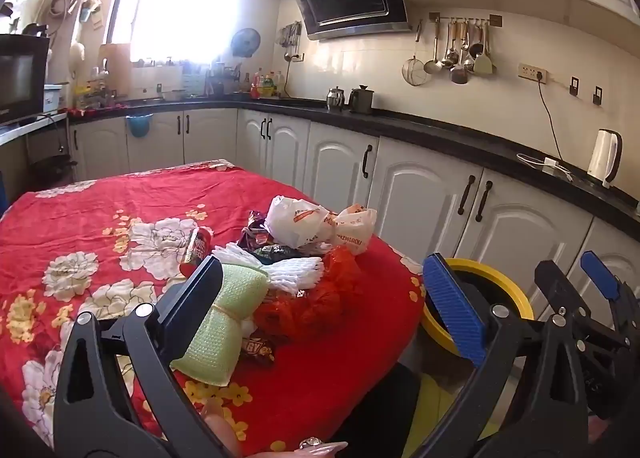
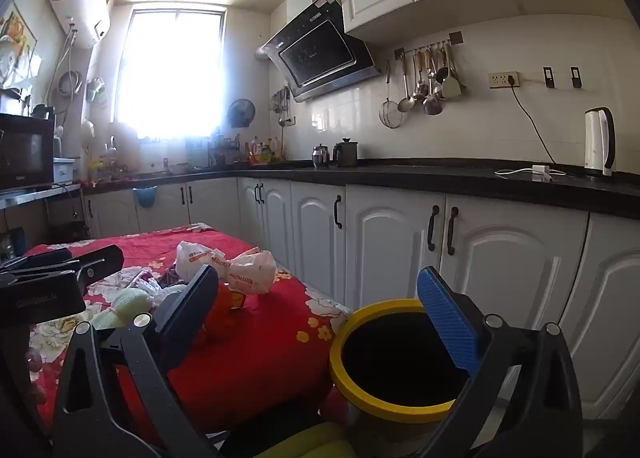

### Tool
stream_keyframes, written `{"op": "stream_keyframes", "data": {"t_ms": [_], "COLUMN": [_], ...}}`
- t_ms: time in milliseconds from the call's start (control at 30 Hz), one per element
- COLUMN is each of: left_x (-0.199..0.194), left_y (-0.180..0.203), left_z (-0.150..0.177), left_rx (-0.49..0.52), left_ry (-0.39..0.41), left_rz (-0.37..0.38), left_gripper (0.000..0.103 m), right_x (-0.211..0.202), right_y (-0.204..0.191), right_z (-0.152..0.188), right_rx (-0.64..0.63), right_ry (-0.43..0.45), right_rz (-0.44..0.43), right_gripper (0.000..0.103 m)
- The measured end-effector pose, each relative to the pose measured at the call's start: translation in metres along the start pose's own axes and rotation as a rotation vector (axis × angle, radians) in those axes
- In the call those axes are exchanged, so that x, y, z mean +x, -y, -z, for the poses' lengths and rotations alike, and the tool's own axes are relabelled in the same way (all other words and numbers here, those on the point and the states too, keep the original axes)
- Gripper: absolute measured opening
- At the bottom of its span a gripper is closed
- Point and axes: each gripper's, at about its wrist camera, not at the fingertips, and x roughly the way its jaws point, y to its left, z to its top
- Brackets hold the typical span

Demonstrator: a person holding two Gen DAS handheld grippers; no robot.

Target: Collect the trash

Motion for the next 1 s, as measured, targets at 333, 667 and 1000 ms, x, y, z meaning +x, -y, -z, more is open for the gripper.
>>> {"op": "stream_keyframes", "data": {"t_ms": [333,667,1000], "left_x": [-0.005,-0.009,-0.008], "left_y": [0.010,0.008,0.001], "left_z": [-0.004,-0.006,-0.005], "left_rx": [0.003,-0.004,-0.013], "left_ry": [0.004,0.009,0.010], "left_rz": [0.006,0.010,0.015], "left_gripper": [0.092,0.092,0.092], "right_x": [0.002,0.004,0.003], "right_y": [0.004,0.002,0.004], "right_z": [0.000,0.002,0.001], "right_rx": [0.009,0.009,0.012], "right_ry": [-0.005,-0.017,-0.020], "right_rz": [0.000,0.013,0.018], "right_gripper": [0.097,0.097,0.097]}}
